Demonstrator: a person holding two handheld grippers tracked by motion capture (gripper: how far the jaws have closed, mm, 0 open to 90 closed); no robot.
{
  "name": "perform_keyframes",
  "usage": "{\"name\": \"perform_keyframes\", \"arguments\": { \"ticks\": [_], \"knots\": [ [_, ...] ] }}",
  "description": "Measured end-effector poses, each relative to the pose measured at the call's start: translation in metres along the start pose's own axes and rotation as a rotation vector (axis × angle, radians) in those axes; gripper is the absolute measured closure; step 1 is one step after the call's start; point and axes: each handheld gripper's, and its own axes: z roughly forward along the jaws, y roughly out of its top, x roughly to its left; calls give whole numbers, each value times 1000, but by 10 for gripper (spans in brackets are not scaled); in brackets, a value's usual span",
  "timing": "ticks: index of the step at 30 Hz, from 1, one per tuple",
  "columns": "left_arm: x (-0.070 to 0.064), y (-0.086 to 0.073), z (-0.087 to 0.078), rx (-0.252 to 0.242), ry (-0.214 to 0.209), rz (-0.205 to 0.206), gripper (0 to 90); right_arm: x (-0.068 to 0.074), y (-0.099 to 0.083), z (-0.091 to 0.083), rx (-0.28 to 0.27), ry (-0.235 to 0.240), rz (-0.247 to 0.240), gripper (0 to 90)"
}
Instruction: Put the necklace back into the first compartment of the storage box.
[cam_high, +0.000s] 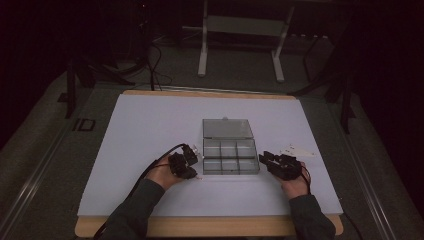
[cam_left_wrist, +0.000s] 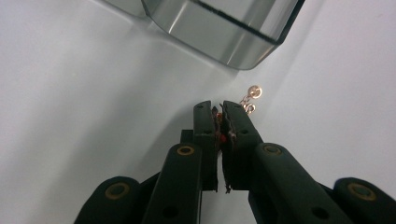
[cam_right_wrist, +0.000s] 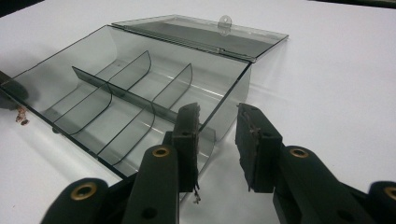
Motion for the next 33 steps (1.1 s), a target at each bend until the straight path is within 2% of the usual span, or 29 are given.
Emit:
{"name": "perform_keyframes", "arguments": {
  "ticks": [11, 18, 33],
  "knots": [
    [8, -2, -12, -47, -8, -36, 853, 0, 0, 0, -1, -1, 2, 699],
    [13, -4, -22, -79, 7, -65, 853, 1, 0, 0, -1, 1, 0, 698],
    [22, 3, -37, -102, 33, -85, 854, 1, 0, 0, -3, 3, 0, 699]
  ]
}}
